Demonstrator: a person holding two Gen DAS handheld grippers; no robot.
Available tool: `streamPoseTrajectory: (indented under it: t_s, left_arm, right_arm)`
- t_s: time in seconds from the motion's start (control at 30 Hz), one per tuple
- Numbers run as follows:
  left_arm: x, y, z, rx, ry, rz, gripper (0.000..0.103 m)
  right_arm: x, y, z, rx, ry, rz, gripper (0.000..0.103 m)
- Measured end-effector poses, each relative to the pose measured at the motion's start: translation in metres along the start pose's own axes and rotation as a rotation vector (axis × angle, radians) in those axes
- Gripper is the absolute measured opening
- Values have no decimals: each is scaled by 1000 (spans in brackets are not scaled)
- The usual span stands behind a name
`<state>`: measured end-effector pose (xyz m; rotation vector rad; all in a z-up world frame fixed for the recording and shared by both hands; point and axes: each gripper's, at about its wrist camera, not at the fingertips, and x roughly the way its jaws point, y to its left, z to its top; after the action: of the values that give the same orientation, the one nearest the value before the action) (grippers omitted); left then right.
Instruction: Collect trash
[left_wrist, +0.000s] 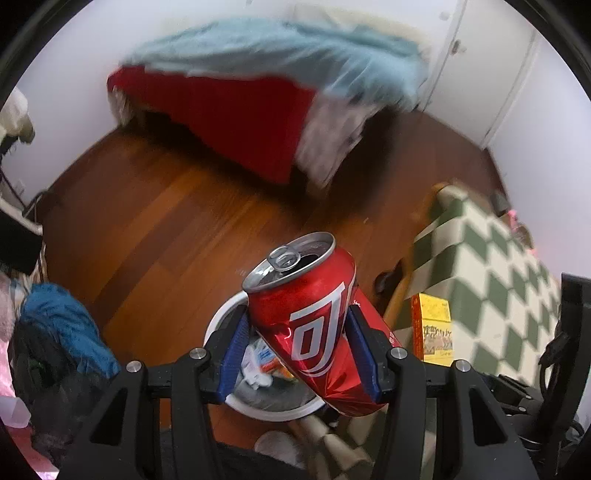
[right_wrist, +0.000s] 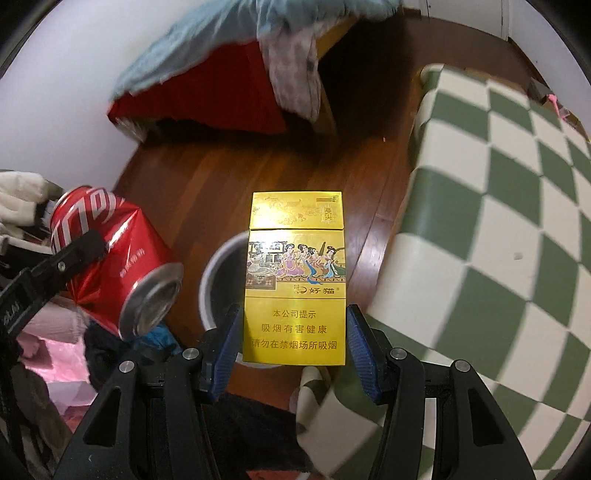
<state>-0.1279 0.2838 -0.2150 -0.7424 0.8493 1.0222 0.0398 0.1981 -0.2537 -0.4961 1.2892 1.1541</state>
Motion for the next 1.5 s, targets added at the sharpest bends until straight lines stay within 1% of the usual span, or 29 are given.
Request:
streamPoseTrajectory:
  t_s: [0.17, 0.3, 0.33, 0.4, 0.47, 0.53, 0.57, 0.6, 0.67, 0.7, 0.73, 0.77, 0.8, 0.87, 0.97, 1.1, 1.2, 1.3, 1.43, 1.5]
  left_arm:
    - [61, 30, -6, -34, 119, 27, 49]
    - [95, 54, -10, -59, 189, 22, 49]
    - [103, 57, -11, -65, 208, 14, 49]
    - [118, 65, -12, -78, 257, 29, 50]
    - [129, 72, -15, -97, 282, 17, 51]
    - [136, 83, -18, -127, 306, 21, 62]
    - [137, 85, -17, -136, 309, 22, 80]
    - [136, 90, -17, -156, 311, 17, 95]
    - [134, 96, -18, -172, 308, 28, 97]
    - [132, 100, -19, -173, 309, 45, 97]
    - [130, 101, -19, -173, 309, 55, 97]
    - [126, 104, -21, -176, 305, 64, 97]
    - [120, 106, -22, -179, 296, 71, 97]
    - [108, 108, -24, -173, 278, 94, 97]
    - [87, 106, -26, -148, 249, 133, 97]
    - [49, 96, -28, -103, 209, 154, 97]
    - [22, 86, -29, -79, 182, 151, 97]
    - [-5, 78, -31, -62, 158, 136, 97]
    - [-42, 65, -34, -39, 127, 96, 97]
    - [-57, 59, -35, -28, 115, 80, 97]
  right_arm:
    - [62, 14, 3, 2, 95, -40, 57]
    - [105, 25, 7, -31, 159, -77, 57]
    - [112, 27, 10, -32, 171, -81, 57]
    - [131, 28, 13, -39, 197, -93, 57]
    - [142, 30, 13, -37, 217, -95, 57]
    - [156, 31, 16, -45, 235, -106, 58]
    - [159, 33, 16, -56, 236, -109, 58]
    - [164, 36, 17, -68, 241, -112, 58]
    - [170, 36, 18, -70, 251, -110, 58]
    - [171, 35, 19, -71, 259, -97, 64]
    - [172, 35, 19, -70, 261, -88, 84]
    - [173, 37, 19, -70, 264, -81, 93]
    - [171, 37, 19, -69, 262, -70, 101]
    - [166, 39, 19, -76, 260, -58, 101]
    - [148, 45, 17, -89, 254, -64, 101]
    - [113, 51, 9, -130, 231, -106, 101]
    - [84, 53, 3, -148, 212, -115, 101]
    - [45, 56, -5, -168, 181, -106, 102]
    - [1, 59, -14, -192, 153, -91, 102]
    - [-26, 60, -18, -201, 139, -70, 102]
